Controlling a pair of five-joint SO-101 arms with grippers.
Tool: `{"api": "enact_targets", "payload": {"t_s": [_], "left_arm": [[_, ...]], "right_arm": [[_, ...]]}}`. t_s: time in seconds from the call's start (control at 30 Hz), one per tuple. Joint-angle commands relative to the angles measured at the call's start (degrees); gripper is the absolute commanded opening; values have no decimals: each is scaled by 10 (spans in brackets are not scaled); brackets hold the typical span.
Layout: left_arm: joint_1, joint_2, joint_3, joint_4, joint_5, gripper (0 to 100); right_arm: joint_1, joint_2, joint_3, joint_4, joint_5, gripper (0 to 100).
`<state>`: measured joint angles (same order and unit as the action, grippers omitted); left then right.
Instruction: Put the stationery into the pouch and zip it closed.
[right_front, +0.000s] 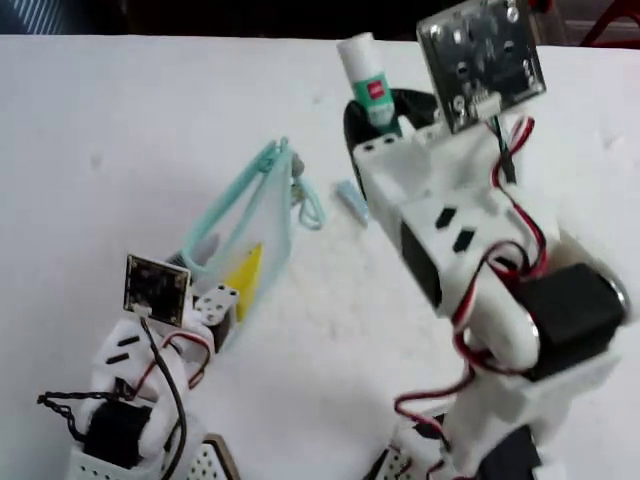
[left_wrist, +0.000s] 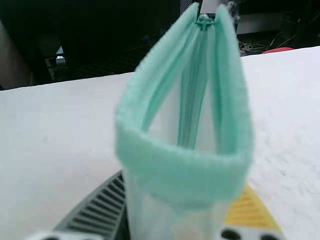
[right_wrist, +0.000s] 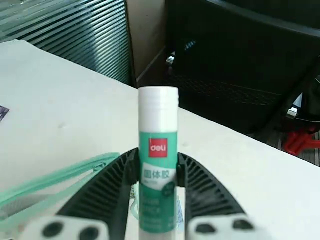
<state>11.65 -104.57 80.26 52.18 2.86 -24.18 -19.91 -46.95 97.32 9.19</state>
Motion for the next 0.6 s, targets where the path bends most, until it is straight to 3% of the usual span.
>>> {"api": "enact_targets", "payload": {"t_s": [0.0,0.27,0.57], "left_arm": [[8,-2,-27,1,6,211],[8,-2,-26,1,6,213],[8,-2,-26,1,6,214]], "right_arm": [[-24,-58,62,12,37,17],[-57,-153,236,-36,45,17],[-131,-284,524,-263,50,17]]}}
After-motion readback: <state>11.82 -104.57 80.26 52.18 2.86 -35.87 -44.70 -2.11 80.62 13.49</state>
